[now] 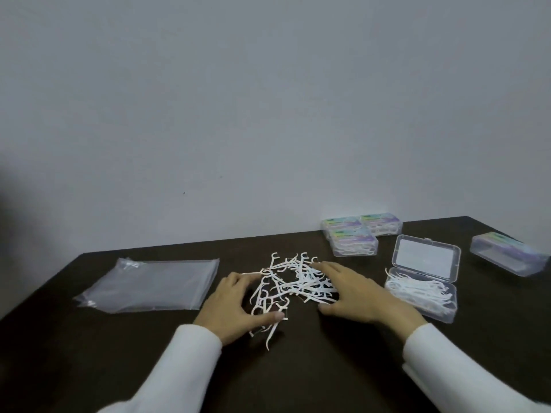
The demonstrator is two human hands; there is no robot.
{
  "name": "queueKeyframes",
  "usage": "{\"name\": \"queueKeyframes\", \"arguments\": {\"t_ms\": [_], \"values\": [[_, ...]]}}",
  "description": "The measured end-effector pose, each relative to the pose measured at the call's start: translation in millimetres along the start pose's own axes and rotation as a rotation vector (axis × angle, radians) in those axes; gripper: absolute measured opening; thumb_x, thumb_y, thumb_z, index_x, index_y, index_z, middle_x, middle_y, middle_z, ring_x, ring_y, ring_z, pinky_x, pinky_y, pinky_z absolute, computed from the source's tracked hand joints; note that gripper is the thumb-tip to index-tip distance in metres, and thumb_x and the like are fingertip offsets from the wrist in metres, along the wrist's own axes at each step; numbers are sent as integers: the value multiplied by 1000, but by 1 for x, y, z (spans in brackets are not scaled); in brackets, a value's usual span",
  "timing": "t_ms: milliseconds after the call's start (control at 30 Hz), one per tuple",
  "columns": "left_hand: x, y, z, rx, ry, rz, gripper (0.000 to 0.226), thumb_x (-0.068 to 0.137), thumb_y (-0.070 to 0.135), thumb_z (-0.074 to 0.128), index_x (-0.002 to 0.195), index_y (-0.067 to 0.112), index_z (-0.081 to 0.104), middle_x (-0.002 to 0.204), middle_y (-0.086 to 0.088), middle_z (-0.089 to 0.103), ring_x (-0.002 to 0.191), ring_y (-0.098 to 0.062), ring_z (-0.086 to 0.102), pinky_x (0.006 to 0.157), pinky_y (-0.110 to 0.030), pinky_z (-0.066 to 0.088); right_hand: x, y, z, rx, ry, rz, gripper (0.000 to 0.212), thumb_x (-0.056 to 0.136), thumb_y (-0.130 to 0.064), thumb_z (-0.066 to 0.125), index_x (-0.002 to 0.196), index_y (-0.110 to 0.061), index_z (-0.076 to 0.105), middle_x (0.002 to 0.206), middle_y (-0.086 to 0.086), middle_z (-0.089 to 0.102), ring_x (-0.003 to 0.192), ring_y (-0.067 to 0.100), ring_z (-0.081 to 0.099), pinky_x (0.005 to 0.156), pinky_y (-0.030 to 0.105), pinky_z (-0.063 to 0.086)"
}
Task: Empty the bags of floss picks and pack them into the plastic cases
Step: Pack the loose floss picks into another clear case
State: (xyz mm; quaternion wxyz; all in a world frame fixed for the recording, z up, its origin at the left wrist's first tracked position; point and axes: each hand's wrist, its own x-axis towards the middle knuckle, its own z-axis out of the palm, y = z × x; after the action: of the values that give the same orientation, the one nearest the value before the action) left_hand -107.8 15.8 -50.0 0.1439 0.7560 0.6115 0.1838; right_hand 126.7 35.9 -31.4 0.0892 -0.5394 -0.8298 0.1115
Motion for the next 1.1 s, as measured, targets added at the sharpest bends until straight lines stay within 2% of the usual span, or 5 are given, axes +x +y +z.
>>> {"name": "queueKeyframes", "arguments": {"t_ms": [333, 567, 867, 1000, 1100], "values": [[12, -4, 9, -136, 65, 69, 70, 68, 53, 75, 128, 28, 49, 107, 15, 50, 96, 2, 43, 87, -14, 37, 15, -6, 8, -398, 223, -157, 27, 94, -33, 45, 118, -27, 56, 118, -7, 59, 113, 14, 52, 95, 29, 30], [27, -5, 9, -240, 94, 113, 42, 74, 28, 78, 112, 16, 66, 93, 5, 61, 73, 1, 50, 68, -7, 40, 14, -7, 20, -571, 437, -184, 18, 61, -26, 81, 64, -24, 64, 56, -4, 61, 58, 16, 60, 79, 34, 29], [38, 7, 0, 23, 97, 187, 24, 85, 18, 63, 108, 19, 68, 96, 5, 67, 86, -7, 61, 80, -18, 49, 10, 0, 16, -551, 437, -105, 27, 55, -11, 80, 71, -24, 64, 57, -6, 62, 58, 14, 59, 83, 32, 30], [38, 12, 2, 261, 94, 239, 23, 89, 11, 46, 103, 11, 64, 100, -10, 64, 95, -29, 59, 81, -38, 48, 3, -4, 13, -303, 417, -50, 6, 84, -22, 67, 90, -22, 68, 80, -4, 69, 75, 17, 62, 72, 30, 44], [40, 11, 5, 300, 104, 275, 24, 92, 11, 42, 104, 10, 62, 100, -11, 64, 94, -30, 58, 81, -40, 47, 0, 0, 14, -8, 431, 9, 18, 92, -28, 56, 106, -25, 67, 94, -10, 68, 89, 10, 63, 76, 27, 49]]}}
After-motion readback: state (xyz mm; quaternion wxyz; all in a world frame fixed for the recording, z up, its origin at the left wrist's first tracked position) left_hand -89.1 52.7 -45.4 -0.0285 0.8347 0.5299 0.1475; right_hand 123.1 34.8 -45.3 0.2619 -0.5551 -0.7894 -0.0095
